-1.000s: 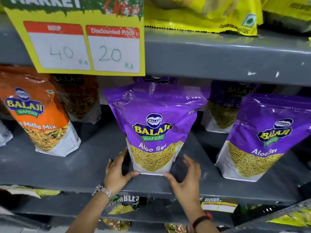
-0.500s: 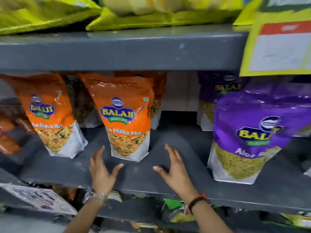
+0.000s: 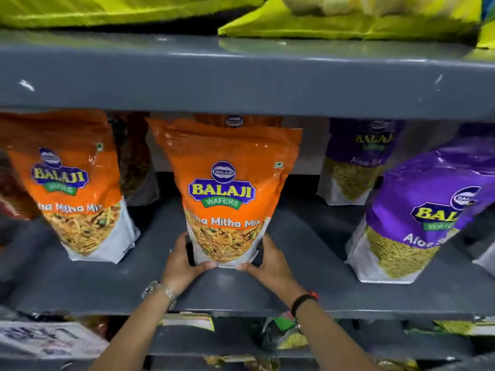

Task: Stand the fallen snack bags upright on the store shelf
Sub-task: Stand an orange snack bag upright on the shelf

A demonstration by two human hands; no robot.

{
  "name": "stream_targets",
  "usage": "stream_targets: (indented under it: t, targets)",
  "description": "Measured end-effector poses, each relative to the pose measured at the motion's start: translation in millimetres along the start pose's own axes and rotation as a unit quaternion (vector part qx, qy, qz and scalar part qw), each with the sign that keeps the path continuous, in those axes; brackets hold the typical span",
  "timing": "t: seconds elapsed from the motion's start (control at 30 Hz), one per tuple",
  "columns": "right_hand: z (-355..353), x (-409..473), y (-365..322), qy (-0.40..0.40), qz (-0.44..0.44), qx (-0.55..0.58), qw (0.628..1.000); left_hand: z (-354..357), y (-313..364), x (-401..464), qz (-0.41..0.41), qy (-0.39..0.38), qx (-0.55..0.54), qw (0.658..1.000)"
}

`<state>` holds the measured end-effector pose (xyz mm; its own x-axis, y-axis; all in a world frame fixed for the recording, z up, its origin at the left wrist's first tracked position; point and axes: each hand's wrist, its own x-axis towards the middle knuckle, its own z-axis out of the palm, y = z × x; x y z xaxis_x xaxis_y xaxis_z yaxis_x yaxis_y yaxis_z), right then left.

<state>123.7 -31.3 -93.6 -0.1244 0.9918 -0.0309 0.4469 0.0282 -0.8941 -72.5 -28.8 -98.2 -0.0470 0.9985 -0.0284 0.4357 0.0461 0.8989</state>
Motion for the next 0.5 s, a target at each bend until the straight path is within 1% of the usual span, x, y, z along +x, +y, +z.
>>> stream_targets:
  t: [0.1,0.2,0.33,0.5]
  targets:
    - [-13,-16,4,-0.013,0.008,0.001,1.000,7,0,-15,0.026,-0.005,0.041,0.999]
    - [-16,-26,5,-0.021,-0.010,0.019,1.000,7,-1,-19,0.050,0.001,0.097,0.994]
    - [-8,-29,9,0.032,-0.012,-0.053,0.998,8,-2,-17,0.036,0.004,0.145,0.989]
    - [-5,-30,14,0.065,0.020,-0.078,0.995,11,-14,-12,0.026,0.006,0.177,0.984]
